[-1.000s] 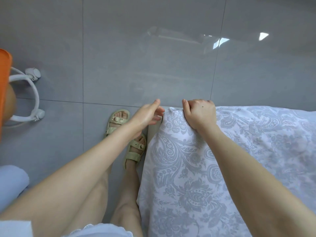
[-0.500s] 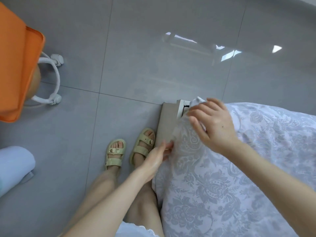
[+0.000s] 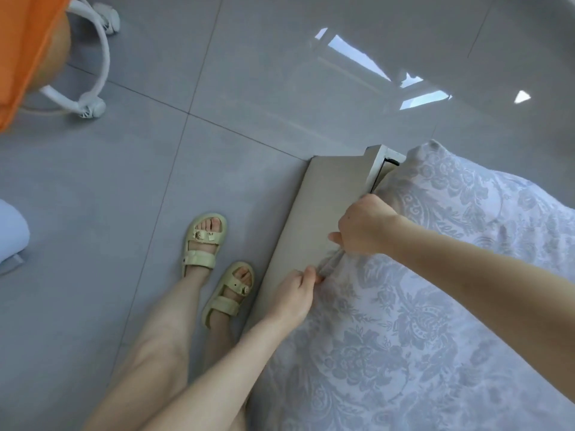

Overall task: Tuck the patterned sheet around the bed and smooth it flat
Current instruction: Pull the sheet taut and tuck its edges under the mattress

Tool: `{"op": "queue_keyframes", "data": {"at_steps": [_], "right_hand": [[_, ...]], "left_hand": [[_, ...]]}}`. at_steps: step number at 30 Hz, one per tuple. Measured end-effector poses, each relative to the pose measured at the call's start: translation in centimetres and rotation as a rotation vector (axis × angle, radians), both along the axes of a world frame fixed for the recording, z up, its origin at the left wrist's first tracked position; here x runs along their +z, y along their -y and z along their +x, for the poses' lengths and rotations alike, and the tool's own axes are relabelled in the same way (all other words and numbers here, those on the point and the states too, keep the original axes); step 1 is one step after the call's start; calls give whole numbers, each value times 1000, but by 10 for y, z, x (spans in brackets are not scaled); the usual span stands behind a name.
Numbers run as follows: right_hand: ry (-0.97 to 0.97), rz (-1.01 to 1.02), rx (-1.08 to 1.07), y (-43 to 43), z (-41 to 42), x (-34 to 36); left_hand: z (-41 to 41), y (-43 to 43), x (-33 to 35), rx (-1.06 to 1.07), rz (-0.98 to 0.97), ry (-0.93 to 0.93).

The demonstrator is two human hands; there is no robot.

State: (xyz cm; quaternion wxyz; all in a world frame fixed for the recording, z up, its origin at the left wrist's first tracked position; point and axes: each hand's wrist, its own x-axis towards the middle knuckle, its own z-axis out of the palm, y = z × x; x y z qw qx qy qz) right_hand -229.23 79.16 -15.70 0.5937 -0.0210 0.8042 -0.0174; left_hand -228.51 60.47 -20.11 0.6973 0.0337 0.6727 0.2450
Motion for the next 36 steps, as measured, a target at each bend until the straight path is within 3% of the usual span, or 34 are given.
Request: {"op": "queue_keyframes", "data": {"at_steps": [2,4,6,9,13,17,19,21,22,23,25,28,33,36], "right_hand": [[98,25,-11,-3,-3,-3],[133,54,-79,-11,1,3],[108,57,-167,-16,8,22],[32,72,-255,-18,19,45],[1,91,-200,-18,15,25],[108,119,-21,-11,12,-8],[136,125,1,-11,10,-16],[152,121,-18,-11,10,-20],[160,115,-32,-12,9,-20],[157,112,-46,-13,9,-20],[118,104,-57,-12,7,-17],[25,16,-69,10,13,-5],[-139,-234,-53,79,46,3],[-45,-210,-52,84,49,-2]], "left_hand": [[7,10,-5,46,19,34],[16,16,-2,154,29,183],[23,15,9,267,24,368],[38,5,19,268,108,563],[38,-17,6,278,5,687],[30,-23,-2,219,51,628],[26,-8,-6,189,-19,341],[18,18,-15,213,3,-78],[14,31,-18,198,24,-175],[13,42,-26,172,44,-156],[15,55,-37,115,73,80],[22,57,-46,222,49,320],[20,69,-30,426,85,271],[29,88,-1,459,181,328]]}}
